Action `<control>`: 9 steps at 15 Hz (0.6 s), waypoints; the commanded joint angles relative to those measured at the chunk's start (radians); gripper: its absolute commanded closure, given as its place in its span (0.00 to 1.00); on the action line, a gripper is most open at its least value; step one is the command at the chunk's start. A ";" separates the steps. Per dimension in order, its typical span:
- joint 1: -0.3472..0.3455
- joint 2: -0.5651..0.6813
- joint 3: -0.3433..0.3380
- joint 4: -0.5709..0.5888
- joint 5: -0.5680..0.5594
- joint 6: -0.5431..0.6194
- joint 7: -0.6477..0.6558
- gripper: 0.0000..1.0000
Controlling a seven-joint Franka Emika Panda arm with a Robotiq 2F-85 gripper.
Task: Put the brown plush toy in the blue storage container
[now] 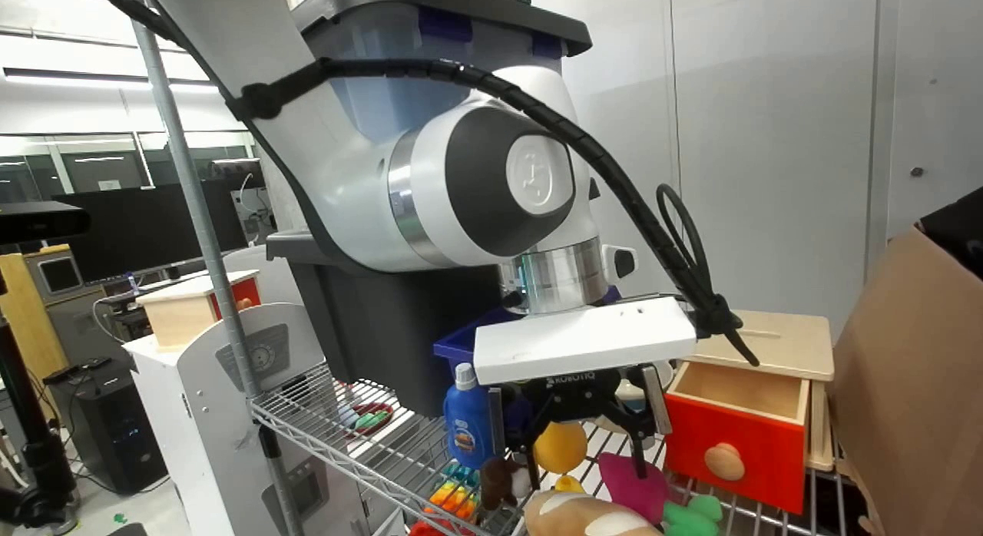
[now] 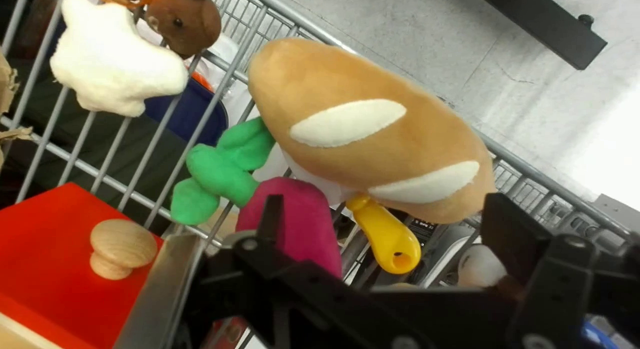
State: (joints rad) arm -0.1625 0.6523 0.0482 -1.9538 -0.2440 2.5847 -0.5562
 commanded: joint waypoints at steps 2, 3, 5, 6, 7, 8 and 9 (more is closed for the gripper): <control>-0.021 0.020 0.029 0.020 0.031 0.001 -0.041 0.00; -0.021 0.018 0.033 0.015 0.035 0.003 -0.044 0.00; -0.019 0.015 0.036 0.008 0.038 0.004 -0.044 0.00; -0.018 0.013 0.038 0.006 0.039 0.004 -0.043 0.00; -0.018 0.012 0.039 0.003 0.039 0.005 -0.042 0.00; -0.018 0.010 0.040 0.000 0.040 0.004 -0.042 0.00; -0.019 0.009 0.040 -0.006 0.040 0.007 -0.041 0.00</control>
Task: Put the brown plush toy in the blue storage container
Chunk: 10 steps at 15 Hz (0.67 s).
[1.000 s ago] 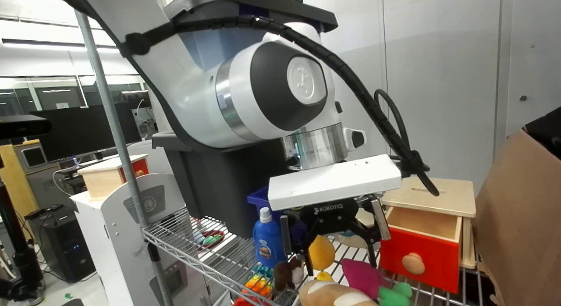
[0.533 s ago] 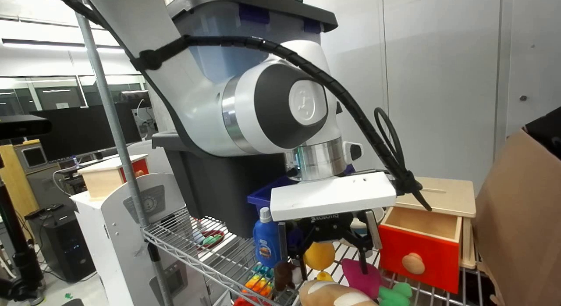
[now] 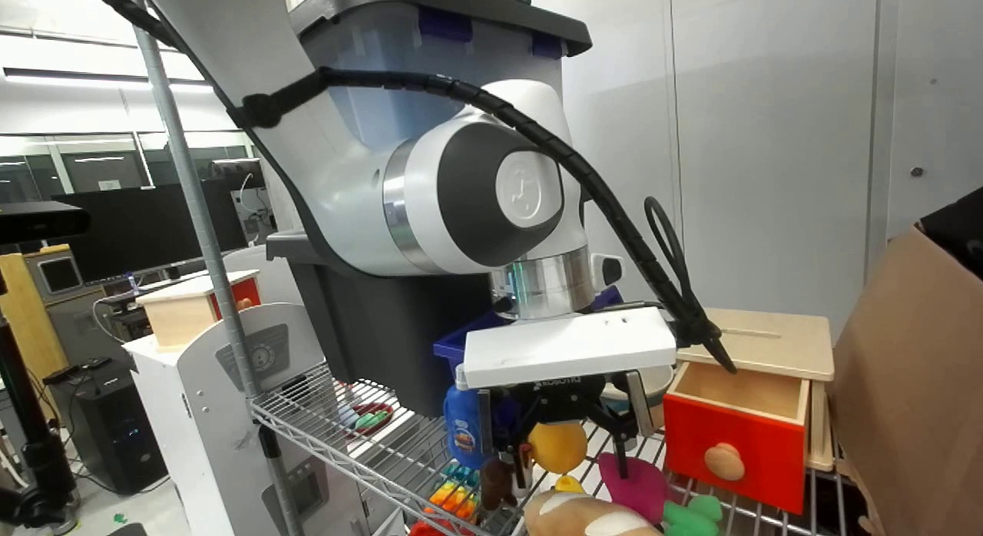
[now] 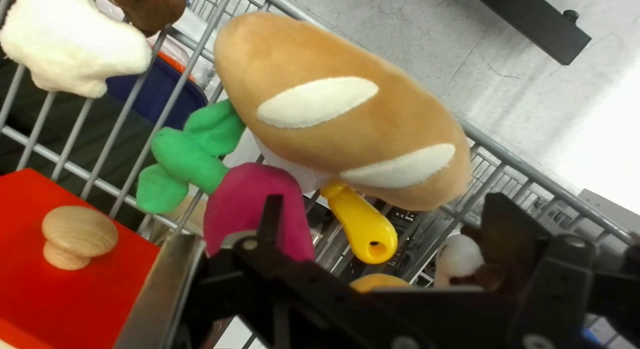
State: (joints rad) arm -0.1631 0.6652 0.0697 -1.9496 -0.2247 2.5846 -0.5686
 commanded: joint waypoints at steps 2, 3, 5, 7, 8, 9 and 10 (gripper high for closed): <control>-0.018 -0.009 0.020 -0.026 0.022 0.012 -0.026 0.00; -0.019 -0.011 0.021 -0.034 0.022 0.015 -0.026 0.00; -0.019 -0.016 0.023 -0.052 0.027 0.019 -0.023 0.00; -0.019 -0.022 0.022 -0.069 0.031 0.025 -0.019 0.00; -0.022 -0.021 0.022 -0.073 0.035 0.026 -0.021 0.00; -0.024 -0.020 0.021 -0.076 0.037 0.026 -0.022 0.00; -0.025 -0.020 0.020 -0.079 0.037 0.027 -0.023 0.00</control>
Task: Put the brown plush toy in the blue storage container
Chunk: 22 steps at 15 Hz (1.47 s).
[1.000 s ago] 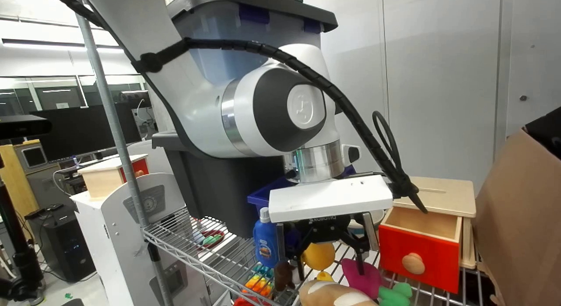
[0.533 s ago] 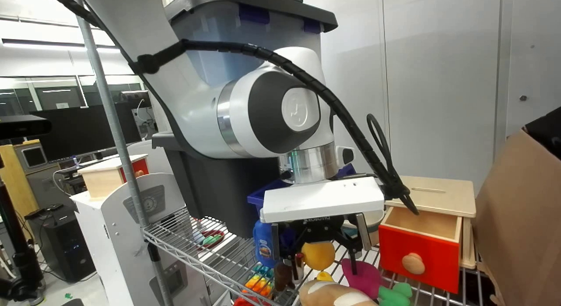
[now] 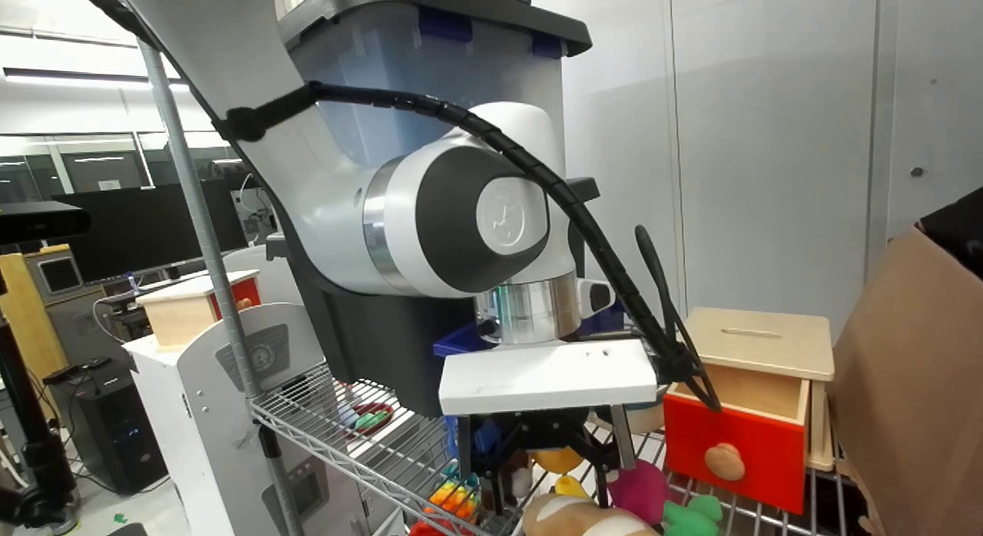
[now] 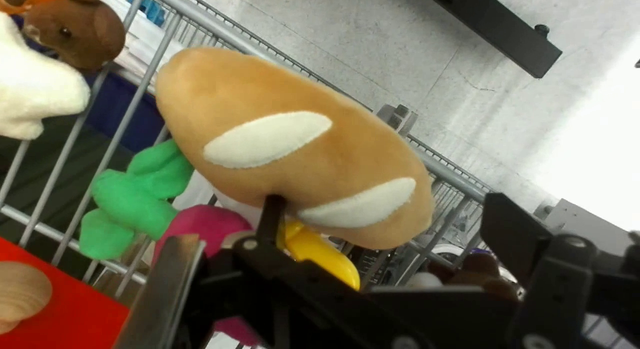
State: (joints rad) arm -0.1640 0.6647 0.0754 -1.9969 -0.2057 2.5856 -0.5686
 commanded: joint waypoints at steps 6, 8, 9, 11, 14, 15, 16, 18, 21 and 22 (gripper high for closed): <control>-0.040 -0.030 0.007 -0.037 0.017 0.021 -0.022 0.00; -0.044 -0.030 0.006 -0.038 0.018 0.018 -0.019 0.00; -0.047 -0.030 0.005 -0.038 0.018 0.018 -0.020 0.14; -0.049 -0.030 0.004 -0.038 0.018 0.016 -0.019 0.32; -0.052 -0.033 0.003 -0.037 0.018 0.013 -0.017 0.56; -0.053 -0.034 0.002 -0.037 0.018 0.012 -0.015 0.65; -0.053 -0.036 0.002 -0.037 0.018 0.013 -0.015 0.71; -0.052 -0.038 0.000 -0.038 0.018 0.013 -0.013 0.85; -0.049 -0.044 -0.002 -0.042 0.016 0.013 -0.008 1.00; -0.049 -0.048 -0.003 -0.045 0.016 0.013 -0.006 1.00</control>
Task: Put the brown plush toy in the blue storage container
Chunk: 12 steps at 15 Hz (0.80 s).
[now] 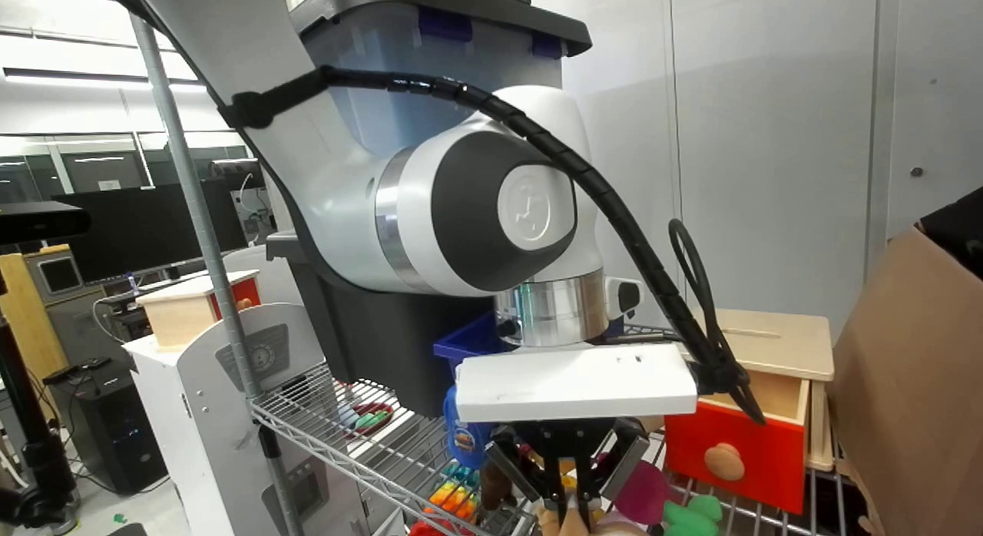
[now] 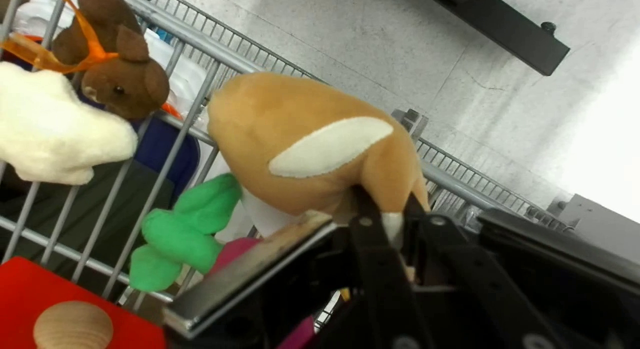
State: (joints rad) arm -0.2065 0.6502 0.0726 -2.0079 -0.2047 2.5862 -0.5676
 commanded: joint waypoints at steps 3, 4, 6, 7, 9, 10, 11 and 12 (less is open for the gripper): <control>0.002 -0.061 -0.004 -0.050 0.012 0.005 0.005 0.98; 0.005 -0.074 -0.006 -0.057 0.011 0.002 0.010 0.98; 0.013 -0.108 -0.009 -0.076 0.008 -0.007 0.022 0.98; 0.018 -0.126 -0.010 -0.086 0.006 -0.011 0.028 0.98; 0.026 -0.157 -0.014 -0.102 0.006 -0.021 0.044 0.98; 0.029 -0.172 -0.018 -0.110 0.005 -0.026 0.054 0.98; 0.032 -0.185 -0.023 -0.118 0.003 -0.029 0.064 0.98; 0.033 -0.197 -0.026 -0.124 0.003 -0.030 0.073 0.98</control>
State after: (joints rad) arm -0.1937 0.5180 0.0695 -2.0890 -0.2048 2.5783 -0.5233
